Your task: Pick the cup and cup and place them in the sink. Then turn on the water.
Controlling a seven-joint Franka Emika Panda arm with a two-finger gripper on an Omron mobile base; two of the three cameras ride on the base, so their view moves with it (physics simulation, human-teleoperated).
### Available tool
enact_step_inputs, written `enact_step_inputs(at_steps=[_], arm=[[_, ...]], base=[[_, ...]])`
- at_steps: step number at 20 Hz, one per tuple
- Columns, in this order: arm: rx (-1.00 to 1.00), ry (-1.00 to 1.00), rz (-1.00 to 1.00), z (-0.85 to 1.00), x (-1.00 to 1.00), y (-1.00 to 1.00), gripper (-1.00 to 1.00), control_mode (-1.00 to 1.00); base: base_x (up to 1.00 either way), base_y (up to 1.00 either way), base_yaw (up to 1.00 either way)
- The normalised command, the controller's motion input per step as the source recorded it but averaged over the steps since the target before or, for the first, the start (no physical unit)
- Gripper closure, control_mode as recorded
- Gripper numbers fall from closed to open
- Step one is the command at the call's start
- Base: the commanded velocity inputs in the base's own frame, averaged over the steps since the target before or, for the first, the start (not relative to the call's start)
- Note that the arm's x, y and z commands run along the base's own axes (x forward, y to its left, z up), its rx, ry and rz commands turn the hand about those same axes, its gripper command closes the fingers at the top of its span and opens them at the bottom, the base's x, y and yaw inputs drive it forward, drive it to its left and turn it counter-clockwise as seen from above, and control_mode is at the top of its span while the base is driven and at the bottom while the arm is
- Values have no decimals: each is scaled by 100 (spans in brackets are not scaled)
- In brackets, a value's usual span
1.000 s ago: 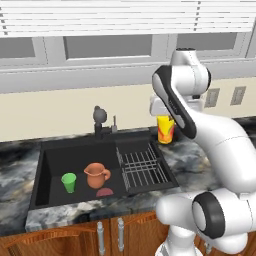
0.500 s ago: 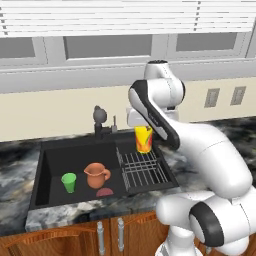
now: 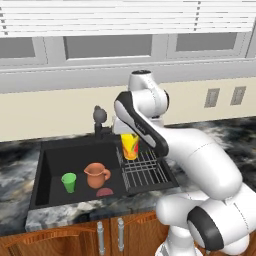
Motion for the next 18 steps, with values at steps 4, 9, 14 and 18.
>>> enact_step_inputs(at_steps=[4, 9, 14, 18], arm=[[0, 3, 0, -17, 4, 50, 100, -100], [0, 5, 2, -13, 0, 43, 100, -100], [0, 5, 0, -6, 8, 46, 100, -100], [0, 3, 2, -11, 1, 40, 100, -100]], base=[[0, 0, 0], [0, 0, 0], [0, 0, 0], [0, 0, 0]])
